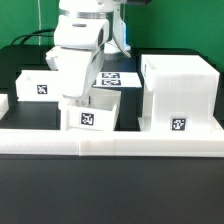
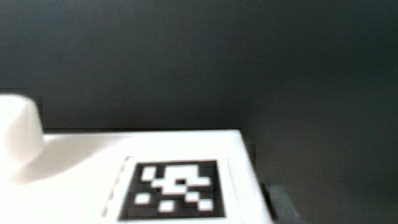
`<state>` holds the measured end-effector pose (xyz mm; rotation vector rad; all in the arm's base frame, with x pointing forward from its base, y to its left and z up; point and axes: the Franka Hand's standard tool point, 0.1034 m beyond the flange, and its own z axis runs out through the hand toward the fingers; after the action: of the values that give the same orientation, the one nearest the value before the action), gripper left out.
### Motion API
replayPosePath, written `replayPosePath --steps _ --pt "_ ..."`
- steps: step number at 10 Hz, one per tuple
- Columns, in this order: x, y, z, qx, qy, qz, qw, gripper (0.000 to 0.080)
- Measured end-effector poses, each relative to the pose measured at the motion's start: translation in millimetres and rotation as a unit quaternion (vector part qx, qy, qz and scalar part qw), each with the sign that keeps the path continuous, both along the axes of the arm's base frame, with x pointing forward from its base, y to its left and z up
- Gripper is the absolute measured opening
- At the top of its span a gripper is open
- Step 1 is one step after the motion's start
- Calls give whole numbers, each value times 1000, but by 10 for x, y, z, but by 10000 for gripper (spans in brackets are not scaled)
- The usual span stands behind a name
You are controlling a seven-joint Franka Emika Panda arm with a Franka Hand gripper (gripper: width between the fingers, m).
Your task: Assemble drawer
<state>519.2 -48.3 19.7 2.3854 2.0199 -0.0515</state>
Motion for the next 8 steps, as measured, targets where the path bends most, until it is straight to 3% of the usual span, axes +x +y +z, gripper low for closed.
replayPosePath --steps 2,8 --pt "32 129 15 5 5 -4 1000 42" --pt "23 165 -23 6 4 -6 1000 42"
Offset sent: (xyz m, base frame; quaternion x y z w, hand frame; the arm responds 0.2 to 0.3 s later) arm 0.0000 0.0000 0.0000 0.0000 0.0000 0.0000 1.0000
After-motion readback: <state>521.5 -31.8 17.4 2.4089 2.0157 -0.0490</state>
